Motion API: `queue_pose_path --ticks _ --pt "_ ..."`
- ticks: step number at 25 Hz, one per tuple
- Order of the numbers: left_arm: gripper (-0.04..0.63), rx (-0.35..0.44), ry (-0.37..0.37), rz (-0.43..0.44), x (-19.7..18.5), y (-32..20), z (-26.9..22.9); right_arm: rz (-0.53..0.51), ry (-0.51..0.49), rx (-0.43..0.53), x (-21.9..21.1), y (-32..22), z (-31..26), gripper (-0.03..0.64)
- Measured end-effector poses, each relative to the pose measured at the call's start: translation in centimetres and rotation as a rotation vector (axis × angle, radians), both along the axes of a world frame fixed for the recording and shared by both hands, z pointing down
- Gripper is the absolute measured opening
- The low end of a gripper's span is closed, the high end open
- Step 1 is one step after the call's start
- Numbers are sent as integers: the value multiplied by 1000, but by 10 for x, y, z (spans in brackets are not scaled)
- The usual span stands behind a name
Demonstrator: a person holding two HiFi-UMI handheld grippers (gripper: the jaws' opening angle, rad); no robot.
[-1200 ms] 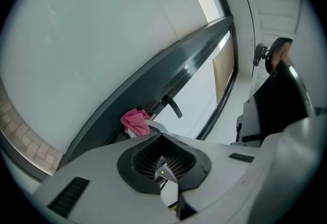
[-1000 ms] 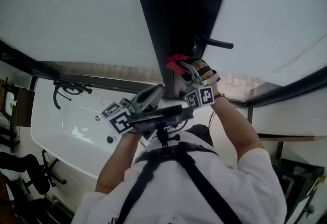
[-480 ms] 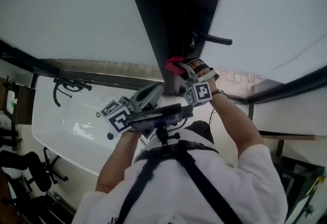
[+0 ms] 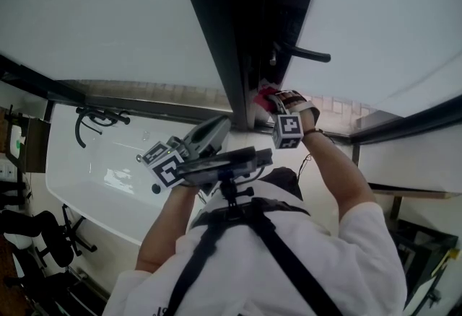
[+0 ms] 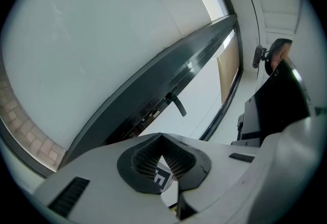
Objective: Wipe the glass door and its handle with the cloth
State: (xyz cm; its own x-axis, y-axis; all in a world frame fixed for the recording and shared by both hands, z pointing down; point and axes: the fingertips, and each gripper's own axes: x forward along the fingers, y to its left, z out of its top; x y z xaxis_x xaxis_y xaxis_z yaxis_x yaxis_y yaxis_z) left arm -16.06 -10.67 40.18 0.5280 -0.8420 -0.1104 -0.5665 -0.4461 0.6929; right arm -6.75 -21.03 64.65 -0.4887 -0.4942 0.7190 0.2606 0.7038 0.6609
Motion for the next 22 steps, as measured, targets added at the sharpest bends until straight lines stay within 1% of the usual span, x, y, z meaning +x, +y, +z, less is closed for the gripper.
queue_pose_path --ticks 5,10,13,17,20,22 --pt "-8 -12 2 -11 0 0 0 37 9 32 4 -20 0 94" --pt "-8 -17 6 -26 -3 0 3 70 -13 54 3 -36 -7 94" --pt "-8 -14 13 -21 -2 1 3 78 -31 78 2 -43 -17 94" --pt "-8 -5 24 -14 -1 0 1 84 -70 94 -2 -48 -44 95" --pt "-8 6 38 -8 1 0 -3 110 -129 94 -9 -45 -77 95" --pt "-8 10 47 -3 2 0 -5 109 -173 94 -18 -41 -101 95"
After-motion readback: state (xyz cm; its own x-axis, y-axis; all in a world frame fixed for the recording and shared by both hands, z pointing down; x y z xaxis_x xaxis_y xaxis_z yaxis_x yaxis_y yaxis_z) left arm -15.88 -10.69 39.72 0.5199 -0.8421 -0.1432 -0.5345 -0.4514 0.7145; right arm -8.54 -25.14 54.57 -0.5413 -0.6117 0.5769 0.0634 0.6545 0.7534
